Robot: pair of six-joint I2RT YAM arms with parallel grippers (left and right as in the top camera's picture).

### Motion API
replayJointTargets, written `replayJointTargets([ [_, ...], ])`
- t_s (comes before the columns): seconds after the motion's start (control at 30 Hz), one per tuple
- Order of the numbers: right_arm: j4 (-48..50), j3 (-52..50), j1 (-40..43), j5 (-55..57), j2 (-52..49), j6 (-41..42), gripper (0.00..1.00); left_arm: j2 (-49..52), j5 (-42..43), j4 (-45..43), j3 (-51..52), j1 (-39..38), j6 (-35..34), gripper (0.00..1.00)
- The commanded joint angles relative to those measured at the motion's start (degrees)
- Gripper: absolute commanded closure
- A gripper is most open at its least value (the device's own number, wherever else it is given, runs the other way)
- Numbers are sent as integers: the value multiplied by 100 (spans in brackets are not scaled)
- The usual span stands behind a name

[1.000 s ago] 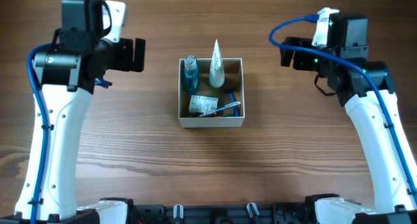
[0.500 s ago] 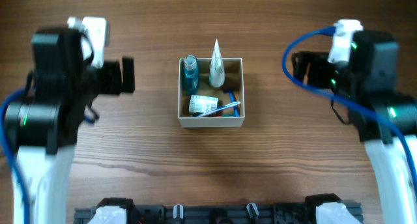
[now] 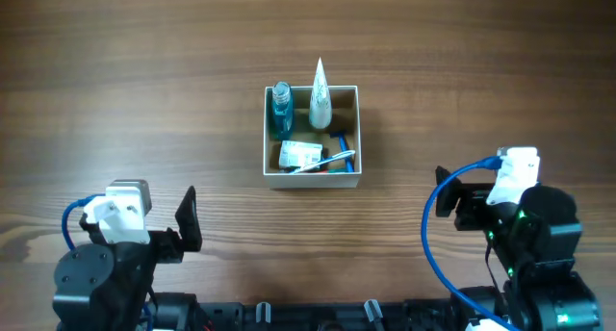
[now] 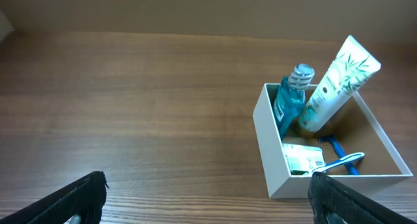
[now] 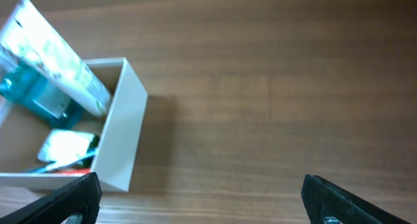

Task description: Pack container

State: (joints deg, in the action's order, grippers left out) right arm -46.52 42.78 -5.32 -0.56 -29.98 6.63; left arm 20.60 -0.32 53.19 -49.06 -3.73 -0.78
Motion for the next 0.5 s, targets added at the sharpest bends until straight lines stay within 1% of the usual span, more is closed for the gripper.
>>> replayJointTargets([
  [0.0,20,-76,2,118,-9,101,0,-35,46,63,76,31,-142,0],
  [0.3,17,-76,2,120,-297,103,0,-35,46,881,76,31,-142,0],
  [0.47,20,-76,2,120,-376,101,0,-35,46,1104,76,31,-142,0],
])
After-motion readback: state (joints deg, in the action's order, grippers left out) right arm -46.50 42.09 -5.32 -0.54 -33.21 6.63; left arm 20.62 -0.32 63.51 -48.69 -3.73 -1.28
